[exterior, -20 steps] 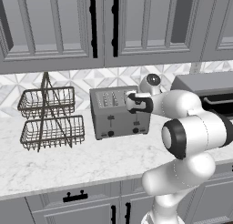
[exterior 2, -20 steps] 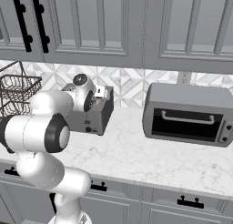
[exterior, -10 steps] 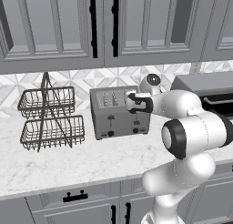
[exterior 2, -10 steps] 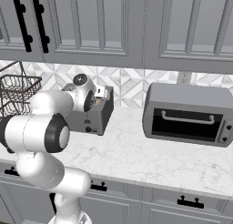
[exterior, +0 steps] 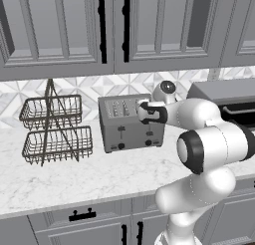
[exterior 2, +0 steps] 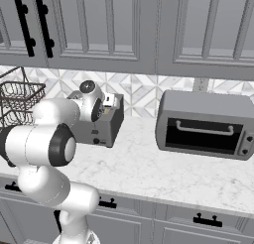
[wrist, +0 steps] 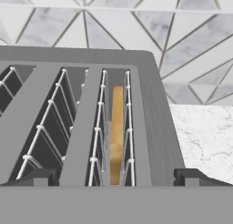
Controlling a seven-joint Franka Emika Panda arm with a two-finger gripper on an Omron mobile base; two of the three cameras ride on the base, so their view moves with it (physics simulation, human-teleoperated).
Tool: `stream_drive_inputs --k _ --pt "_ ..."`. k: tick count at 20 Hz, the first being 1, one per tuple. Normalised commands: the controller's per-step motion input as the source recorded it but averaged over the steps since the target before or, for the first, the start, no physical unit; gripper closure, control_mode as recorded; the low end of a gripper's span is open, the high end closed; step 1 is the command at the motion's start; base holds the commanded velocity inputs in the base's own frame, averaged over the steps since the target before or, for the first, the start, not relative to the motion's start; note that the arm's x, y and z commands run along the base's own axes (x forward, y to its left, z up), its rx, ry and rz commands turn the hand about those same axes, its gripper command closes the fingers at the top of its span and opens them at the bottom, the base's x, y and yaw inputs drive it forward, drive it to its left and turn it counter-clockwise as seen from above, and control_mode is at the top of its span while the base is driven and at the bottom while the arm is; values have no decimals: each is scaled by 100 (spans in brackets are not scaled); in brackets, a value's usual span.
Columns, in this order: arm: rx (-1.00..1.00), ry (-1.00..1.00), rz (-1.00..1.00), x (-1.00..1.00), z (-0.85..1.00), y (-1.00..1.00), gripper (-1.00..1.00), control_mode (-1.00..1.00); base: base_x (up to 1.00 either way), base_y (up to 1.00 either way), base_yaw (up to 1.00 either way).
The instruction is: Start the toaster. Once the lever pops up, take the bread to the plate on the dining counter.
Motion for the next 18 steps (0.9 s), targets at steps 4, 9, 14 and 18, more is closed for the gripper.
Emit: stream_drive_inputs --k 4,9,14,18 --pt "0 0 0 0 0 0 -100 -100 0 0 0" --pt "0 0 0 0 0 0 -100 -100 0 0 0" --pt "0 0 0 0 0 0 -100 -100 0 0 0" --pt "0 0 0 0 0 0 -100 -100 0 0 0"
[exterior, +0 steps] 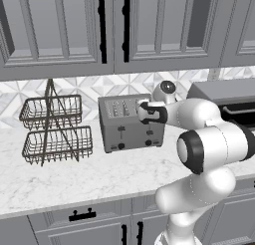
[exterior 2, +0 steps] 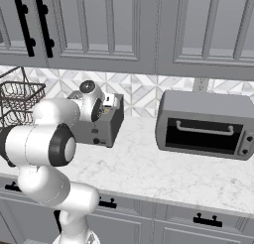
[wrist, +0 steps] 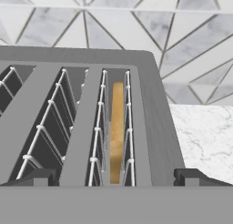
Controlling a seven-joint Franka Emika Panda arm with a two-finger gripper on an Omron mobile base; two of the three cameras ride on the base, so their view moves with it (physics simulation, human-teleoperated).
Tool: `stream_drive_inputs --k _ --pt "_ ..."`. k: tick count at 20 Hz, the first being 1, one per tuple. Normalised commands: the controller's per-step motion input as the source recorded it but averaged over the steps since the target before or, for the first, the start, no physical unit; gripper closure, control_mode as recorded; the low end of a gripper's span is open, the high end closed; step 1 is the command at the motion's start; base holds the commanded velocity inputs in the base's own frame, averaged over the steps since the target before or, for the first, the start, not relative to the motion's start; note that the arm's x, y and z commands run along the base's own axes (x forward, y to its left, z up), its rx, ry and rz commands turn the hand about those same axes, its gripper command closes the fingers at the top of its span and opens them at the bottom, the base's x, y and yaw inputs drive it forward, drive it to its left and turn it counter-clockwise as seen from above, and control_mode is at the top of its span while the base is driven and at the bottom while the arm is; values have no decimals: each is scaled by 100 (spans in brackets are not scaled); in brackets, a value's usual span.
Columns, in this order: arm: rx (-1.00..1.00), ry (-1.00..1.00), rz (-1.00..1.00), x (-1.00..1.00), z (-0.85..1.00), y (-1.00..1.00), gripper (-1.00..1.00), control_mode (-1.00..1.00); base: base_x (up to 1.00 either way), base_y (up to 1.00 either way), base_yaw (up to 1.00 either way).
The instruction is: Start the toaster. Once the lever pops up, take the bread to the plate on the dining counter.
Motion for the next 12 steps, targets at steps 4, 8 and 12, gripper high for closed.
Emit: stream_drive_inputs --k 4,8,12 --pt "0 0 0 0 0 0 -100 -100 0 0 0" --pt "0 0 0 0 0 0 -100 -100 0 0 0" --pt "0 0 0 0 0 0 -100 -100 0 0 0"
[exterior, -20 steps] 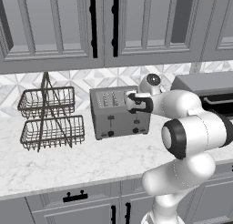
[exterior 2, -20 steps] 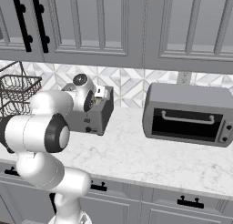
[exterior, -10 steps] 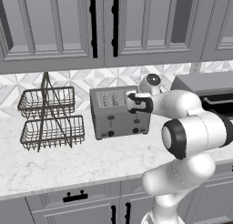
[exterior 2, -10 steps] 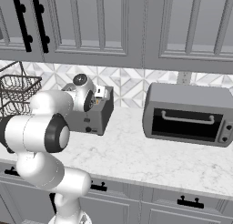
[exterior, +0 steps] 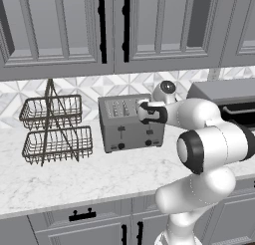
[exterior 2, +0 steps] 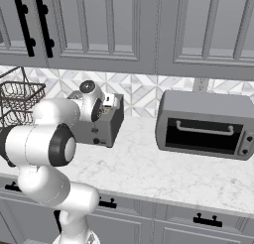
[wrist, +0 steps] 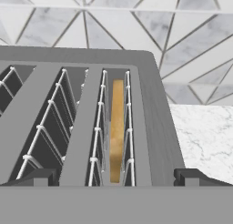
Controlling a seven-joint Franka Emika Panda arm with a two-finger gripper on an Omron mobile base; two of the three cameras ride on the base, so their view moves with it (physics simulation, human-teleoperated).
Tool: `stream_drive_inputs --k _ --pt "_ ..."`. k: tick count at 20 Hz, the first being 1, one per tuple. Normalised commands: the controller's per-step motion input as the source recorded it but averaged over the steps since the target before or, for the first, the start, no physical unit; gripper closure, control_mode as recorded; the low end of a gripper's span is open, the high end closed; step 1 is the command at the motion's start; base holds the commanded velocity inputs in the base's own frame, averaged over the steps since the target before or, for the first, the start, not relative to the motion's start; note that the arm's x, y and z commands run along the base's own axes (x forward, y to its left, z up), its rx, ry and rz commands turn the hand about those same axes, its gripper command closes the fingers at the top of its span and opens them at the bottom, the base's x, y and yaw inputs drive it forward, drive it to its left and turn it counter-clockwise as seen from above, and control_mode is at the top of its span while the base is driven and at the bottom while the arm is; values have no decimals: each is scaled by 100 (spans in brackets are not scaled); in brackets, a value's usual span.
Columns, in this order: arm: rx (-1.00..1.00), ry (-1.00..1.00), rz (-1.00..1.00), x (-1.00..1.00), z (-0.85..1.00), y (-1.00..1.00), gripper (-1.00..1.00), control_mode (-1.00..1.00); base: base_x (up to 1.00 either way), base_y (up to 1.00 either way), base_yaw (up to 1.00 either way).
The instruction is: Start the toaster. Once the lever pops up, take the bread to the plate on the dining counter.
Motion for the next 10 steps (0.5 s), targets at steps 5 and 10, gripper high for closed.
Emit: stream_drive_inputs --k 5,10 --pt "0 0 0 0 0 0 -100 -100 0 0 0" --pt "0 0 0 0 0 0 -100 -100 0 0 0"
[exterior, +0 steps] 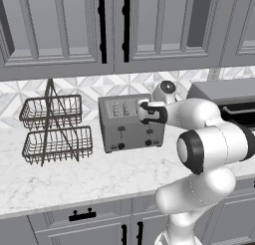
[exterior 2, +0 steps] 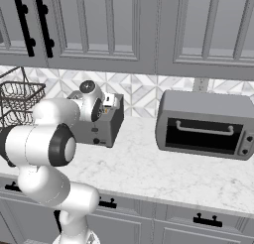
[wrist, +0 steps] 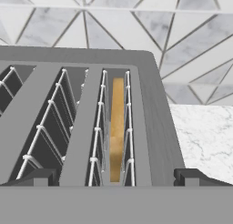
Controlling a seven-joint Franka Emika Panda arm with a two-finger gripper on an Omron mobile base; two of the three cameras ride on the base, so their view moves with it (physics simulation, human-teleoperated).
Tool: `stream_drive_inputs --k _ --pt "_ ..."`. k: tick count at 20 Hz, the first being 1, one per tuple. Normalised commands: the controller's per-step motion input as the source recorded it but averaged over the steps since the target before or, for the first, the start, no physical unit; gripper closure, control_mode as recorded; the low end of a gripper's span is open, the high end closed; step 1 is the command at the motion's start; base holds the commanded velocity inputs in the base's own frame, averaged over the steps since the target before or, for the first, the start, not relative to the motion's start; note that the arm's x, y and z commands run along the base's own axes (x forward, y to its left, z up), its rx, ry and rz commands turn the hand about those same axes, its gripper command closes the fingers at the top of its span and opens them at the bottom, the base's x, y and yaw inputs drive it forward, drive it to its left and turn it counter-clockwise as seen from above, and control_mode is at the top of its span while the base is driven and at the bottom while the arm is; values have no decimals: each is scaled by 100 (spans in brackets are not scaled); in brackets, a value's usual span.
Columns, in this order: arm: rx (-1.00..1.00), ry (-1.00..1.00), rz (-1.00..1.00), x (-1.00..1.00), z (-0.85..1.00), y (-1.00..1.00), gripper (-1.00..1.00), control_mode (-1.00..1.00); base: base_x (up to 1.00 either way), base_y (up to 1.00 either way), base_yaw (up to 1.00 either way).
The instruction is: Start the toaster. Once the lever pops up, take the bread to the plate on the dining counter.
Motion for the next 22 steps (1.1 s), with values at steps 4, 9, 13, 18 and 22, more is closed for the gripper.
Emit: stream_drive_inputs --k 4,9,13,18,22 --pt "0 0 0 0 0 0 -100 -100 0 0 0" --pt "0 0 0 0 0 0 -100 -100 0 0 0" --pt "0 0 0 0 0 0 -100 -100 0 0 0" --pt "0 0 0 0 0 0 -100 -100 0 0 0" --pt "0 0 0 0 0 0 -100 -100 0 0 0"
